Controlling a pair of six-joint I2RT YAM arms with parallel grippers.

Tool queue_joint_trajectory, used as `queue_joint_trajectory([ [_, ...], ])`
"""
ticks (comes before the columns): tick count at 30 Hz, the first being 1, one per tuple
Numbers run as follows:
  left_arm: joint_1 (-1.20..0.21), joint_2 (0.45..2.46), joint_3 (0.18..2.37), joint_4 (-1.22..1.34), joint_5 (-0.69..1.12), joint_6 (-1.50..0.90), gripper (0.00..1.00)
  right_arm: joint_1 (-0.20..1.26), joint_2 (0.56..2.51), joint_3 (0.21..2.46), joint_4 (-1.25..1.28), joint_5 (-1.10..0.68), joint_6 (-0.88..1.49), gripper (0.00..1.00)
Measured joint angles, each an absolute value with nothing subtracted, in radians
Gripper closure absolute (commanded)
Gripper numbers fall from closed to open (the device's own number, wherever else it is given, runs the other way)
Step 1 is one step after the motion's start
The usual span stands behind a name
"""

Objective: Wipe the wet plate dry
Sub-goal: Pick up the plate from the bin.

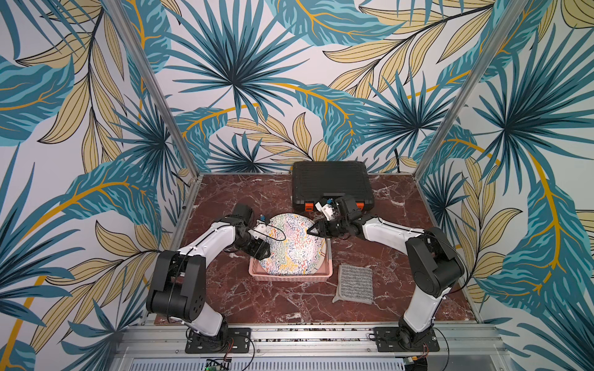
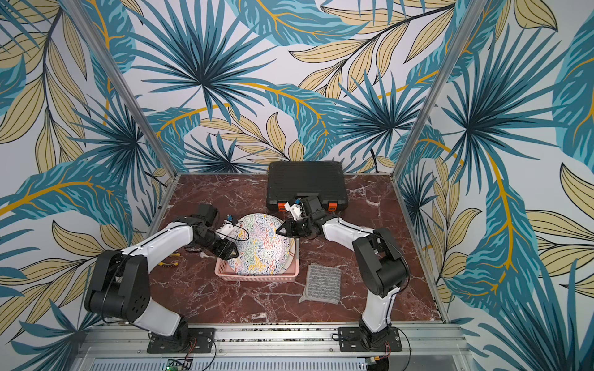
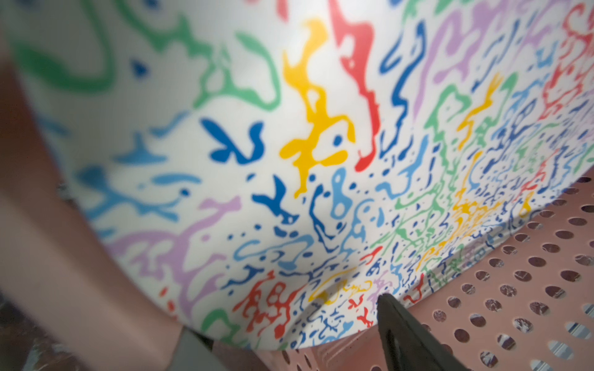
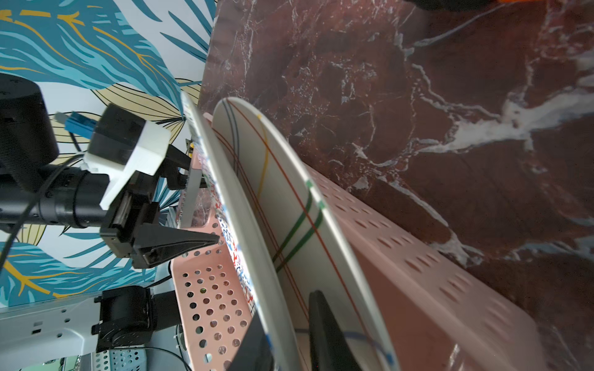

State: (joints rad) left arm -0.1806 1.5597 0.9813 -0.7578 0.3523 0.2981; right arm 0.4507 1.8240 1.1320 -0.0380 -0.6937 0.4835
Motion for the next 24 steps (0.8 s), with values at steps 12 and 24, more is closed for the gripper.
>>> queue_joint_trajectory([
  [12, -0.183, 1.521, 0.981, -0.740, 0.326, 0.300, 0.09, 0.447, 1.779, 1.148, -0.053, -0.698, 0.463, 1.00],
  [24, -0.141, 1.413, 1.164, -0.833, 0.399, 0.330, 0.00, 0.367, 1.658, 1.189, -0.140, -0.635, 0.454, 1.00],
])
